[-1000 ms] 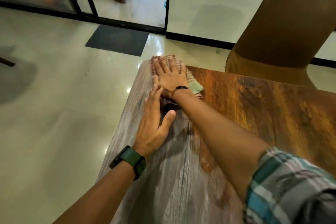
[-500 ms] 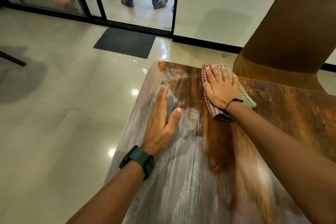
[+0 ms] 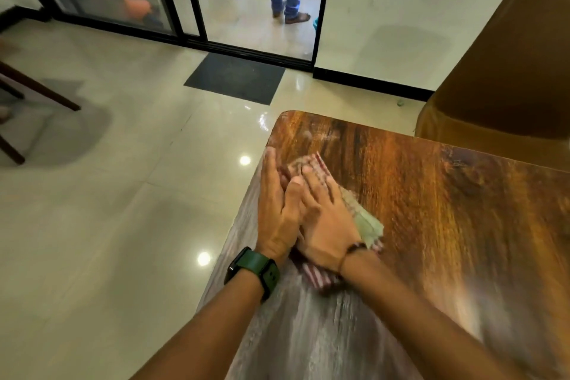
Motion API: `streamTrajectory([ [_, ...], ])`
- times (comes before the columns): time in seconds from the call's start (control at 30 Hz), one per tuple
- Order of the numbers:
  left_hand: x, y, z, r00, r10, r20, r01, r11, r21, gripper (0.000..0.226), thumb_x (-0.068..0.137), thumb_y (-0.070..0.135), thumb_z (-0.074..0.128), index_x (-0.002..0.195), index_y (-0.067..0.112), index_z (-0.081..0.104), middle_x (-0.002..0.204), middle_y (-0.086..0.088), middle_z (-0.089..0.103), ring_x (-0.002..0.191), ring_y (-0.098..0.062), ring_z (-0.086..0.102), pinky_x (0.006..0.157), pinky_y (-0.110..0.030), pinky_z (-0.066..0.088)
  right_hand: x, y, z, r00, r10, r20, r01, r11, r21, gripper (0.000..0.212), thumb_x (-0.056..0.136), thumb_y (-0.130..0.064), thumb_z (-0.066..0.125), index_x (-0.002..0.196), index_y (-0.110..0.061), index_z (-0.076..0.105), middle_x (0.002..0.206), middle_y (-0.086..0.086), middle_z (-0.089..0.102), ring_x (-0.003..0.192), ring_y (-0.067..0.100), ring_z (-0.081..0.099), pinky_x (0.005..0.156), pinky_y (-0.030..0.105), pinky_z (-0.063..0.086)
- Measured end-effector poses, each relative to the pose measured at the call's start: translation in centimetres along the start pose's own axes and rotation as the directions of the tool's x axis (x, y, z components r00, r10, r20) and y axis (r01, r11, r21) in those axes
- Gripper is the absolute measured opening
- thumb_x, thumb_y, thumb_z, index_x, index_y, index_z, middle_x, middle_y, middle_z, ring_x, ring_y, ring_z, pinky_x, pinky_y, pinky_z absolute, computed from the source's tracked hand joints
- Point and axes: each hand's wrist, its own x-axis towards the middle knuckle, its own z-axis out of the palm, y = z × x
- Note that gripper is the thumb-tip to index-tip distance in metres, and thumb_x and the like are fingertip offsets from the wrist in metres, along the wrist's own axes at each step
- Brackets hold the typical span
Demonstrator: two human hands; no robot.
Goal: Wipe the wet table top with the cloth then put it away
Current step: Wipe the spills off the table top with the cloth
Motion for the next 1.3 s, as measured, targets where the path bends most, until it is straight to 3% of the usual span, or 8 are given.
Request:
streamTrajectory([
  [0.1, 0.0, 0.0, 0.0, 1.000, -0.010, 0.017, 0.011, 0.999, -0.034, 0.079, 0.079, 0.056, 0.033, 0.147, 0.027, 0.006, 0.156, 0.008, 0.010, 0.141, -0.003, 0.013, 0.117, -0.041, 0.018, -3.1, -0.3, 0.4, 0.999, -0.006, -0.050, 0.006, 1.000, 0.004, 0.062, 0.092, -0.041, 0.028, 0.149, -0.018, 0.018, 0.153, 0.000, 0.021, 0.143, 0.028, 0.020, 0.108, 0.051, 0.012],
  [0.27, 0.2, -0.3, 0.1, 0.999, 0.035, 0.035, -0.036, 0.999, 0.015, 0.079, 0.079, 0.059, 0.029, 0.147, 0.025, 0.007, 0.156, 0.004, 0.009, 0.142, -0.007, 0.011, 0.116, -0.042, 0.019, 3.6, 2.5, -0.4, 0.999, 0.003, 0.050, -0.001, 0.999, -0.042, 0.061, 0.096, -0.048, 0.016, 0.147, -0.032, -0.014, 0.151, -0.011, -0.021, 0.145, 0.018, -0.013, 0.115, 0.055, -0.005],
  [0.53, 0.1, -0.8, 0.0, 0.998, 0.061, 0.019, -0.060, 0.998, -0.020, 0.075, 0.080, 0.058, 0.030, 0.146, 0.027, 0.009, 0.154, 0.009, 0.012, 0.141, -0.005, 0.011, 0.116, -0.039, 0.018, 15.1, 4.7, -1.6, 0.981, 0.192, 0.024, -0.192, 0.981, 0.036, 0.056, 0.099, -0.039, 0.021, 0.152, -0.027, 0.006, 0.160, -0.004, 0.000, 0.146, 0.018, -0.004, 0.115, 0.050, -0.003],
  [0.77, -0.2, -0.2, -0.2, 0.998, 0.020, 0.056, -0.023, 0.998, 0.051, 0.076, 0.083, 0.056, 0.030, 0.147, 0.022, 0.009, 0.156, 0.003, 0.010, 0.142, -0.010, 0.009, 0.116, -0.044, 0.016, 1.0, 4.0, -0.8, 0.987, 0.154, 0.044, -0.154, 0.988, -0.001, 0.071, 0.085, -0.051, -0.003, 0.150, -0.024, -0.006, 0.159, -0.004, -0.010, 0.145, 0.015, -0.014, 0.117, 0.041, -0.010],
  [0.87, -0.1, -0.1, -0.1, 0.999, 0.026, 0.045, -0.029, 0.998, 0.050, 0.074, 0.083, 0.055, 0.030, 0.146, 0.021, 0.012, 0.155, 0.002, 0.012, 0.142, -0.011, 0.011, 0.116, -0.046, 0.016, -6.6, 2.5, 0.0, 0.995, 0.100, 0.015, -0.099, 0.995, -0.022, 0.066, 0.090, -0.047, 0.013, 0.151, -0.022, 0.009, 0.158, -0.002, 0.007, 0.145, 0.015, -0.004, 0.115, 0.044, 0.000],
  [0.93, -0.1, 0.0, 0.0, 0.997, 0.044, 0.059, -0.048, 0.997, 0.065, 0.077, 0.080, 0.058, 0.026, 0.146, 0.021, 0.011, 0.155, 0.002, 0.012, 0.142, -0.011, 0.011, 0.116, -0.046, 0.015, -8.0, 2.4, 0.1, 0.993, 0.108, 0.046, -0.108, 0.994, 0.013, 0.063, 0.091, -0.048, 0.016, 0.150, -0.027, 0.010, 0.157, -0.007, 0.008, 0.144, 0.012, -0.004, 0.113, 0.044, -0.004],
  [1.07, 0.0, -0.2, 0.2, 0.992, 0.055, 0.114, -0.061, 0.997, 0.050, 0.075, 0.082, 0.056, 0.027, 0.146, 0.022, 0.008, 0.156, 0.002, 0.010, 0.143, -0.009, 0.008, 0.117, -0.046, 0.012, -2.4, 4.5, -0.6, 0.987, 0.162, 0.016, -0.163, 0.986, 0.026, 0.064, 0.085, -0.056, 0.000, 0.146, -0.039, -0.009, 0.155, -0.015, -0.013, 0.144, 0.012, -0.015, 0.114, 0.046, -0.013],
  [1.3, -0.4, -0.1, 0.1, 0.992, 0.066, 0.107, -0.068, 0.998, 0.015, 0.067, 0.087, 0.045, 0.033, 0.146, 0.025, 0.009, 0.156, 0.007, 0.009, 0.142, -0.004, 0.006, 0.117, -0.043, 0.012, 12.1, 9.4, -1.8, 0.925, 0.381, 0.010, -0.381, 0.924, 0.022, 0.054, 0.099, -0.045, 0.020, 0.150, -0.036, 0.003, 0.160, -0.006, -0.001, 0.146, 0.022, -0.005, 0.114, 0.056, -0.003],
])
